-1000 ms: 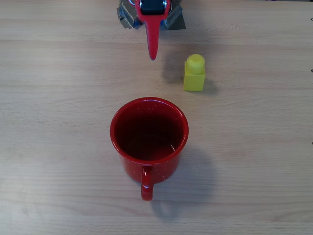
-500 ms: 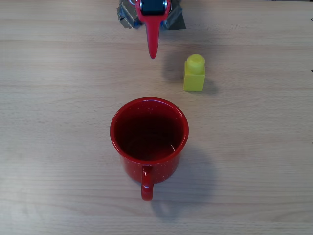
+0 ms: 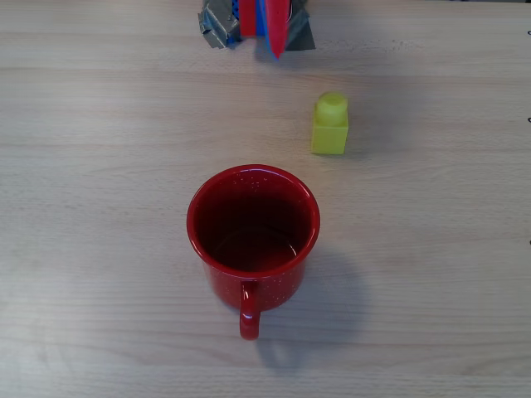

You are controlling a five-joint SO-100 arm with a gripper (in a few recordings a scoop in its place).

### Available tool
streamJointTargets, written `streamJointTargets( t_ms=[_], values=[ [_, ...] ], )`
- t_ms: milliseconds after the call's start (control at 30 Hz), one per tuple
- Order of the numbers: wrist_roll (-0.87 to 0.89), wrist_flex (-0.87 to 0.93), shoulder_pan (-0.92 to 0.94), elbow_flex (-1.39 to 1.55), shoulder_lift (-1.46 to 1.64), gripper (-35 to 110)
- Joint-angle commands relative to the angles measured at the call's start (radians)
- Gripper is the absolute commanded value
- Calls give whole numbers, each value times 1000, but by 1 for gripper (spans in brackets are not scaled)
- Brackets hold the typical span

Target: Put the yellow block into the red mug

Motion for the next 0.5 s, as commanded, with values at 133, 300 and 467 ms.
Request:
streamJointTargets(
  t_ms=[133,300,467],
  values=[
    [192,195,-130,-308,-138,0],
    [365,319,-216,-446,-293,0],
    [465,388,-279,-491,-425,0]
  ],
)
